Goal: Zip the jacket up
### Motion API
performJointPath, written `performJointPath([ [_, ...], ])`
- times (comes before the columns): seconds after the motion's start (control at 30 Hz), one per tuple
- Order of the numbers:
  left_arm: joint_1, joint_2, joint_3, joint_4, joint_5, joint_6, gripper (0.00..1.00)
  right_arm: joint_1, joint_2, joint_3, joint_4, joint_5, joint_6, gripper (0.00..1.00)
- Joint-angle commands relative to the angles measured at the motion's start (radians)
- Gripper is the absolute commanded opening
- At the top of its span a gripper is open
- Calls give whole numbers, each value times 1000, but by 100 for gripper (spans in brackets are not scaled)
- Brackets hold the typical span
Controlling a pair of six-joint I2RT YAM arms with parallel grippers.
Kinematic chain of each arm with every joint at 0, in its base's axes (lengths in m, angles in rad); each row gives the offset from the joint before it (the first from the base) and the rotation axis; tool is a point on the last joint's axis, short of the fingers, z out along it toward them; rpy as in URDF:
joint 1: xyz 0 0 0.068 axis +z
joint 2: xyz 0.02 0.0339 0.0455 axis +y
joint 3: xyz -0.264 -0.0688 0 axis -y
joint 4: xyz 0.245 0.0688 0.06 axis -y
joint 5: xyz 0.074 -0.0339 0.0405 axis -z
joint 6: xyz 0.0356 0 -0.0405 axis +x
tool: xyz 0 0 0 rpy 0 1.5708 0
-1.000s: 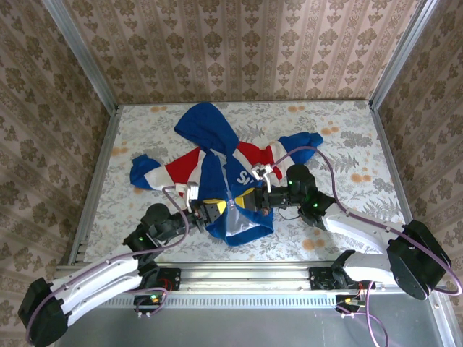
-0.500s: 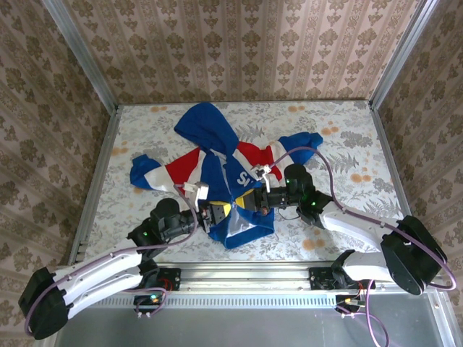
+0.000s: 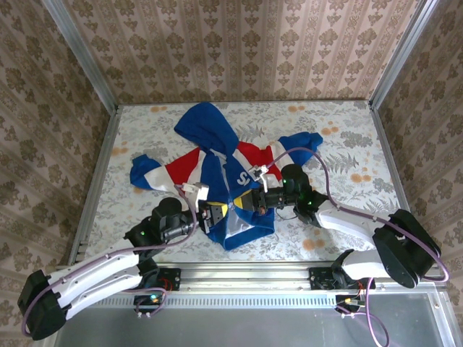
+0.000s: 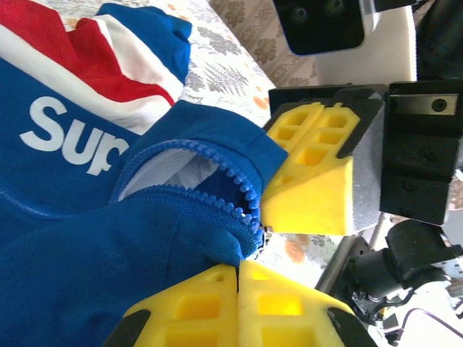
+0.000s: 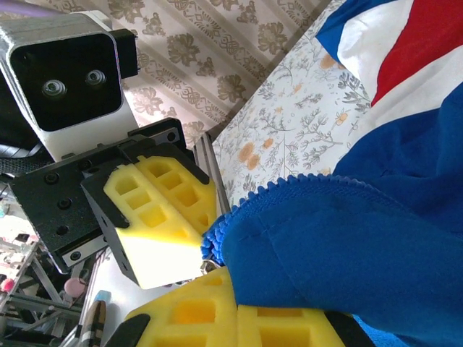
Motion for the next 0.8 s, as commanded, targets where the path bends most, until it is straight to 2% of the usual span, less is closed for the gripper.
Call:
performJointPath([
  [0.0,-11,25,16,-82,-27,29,0,-2,7,-10,89,12,22,0],
  [0.33,-4,107,29,-28,29,16,0,2,64,-2,66,42,14,0],
  [0.47,-6,149,56,-71,79,9,0,2,96,-3,78,42,20,0],
  [0.57,-17,168,55,-98,71,7,0,2,106,10,63,52,13,0],
  [0.67,-8,176,27,-92,45,-25,0,2,134,30,-3,76,-16,0],
  [0.77,18,224,17,-86,46,-72,0,0,179,64,-164,149,-65,0],
])
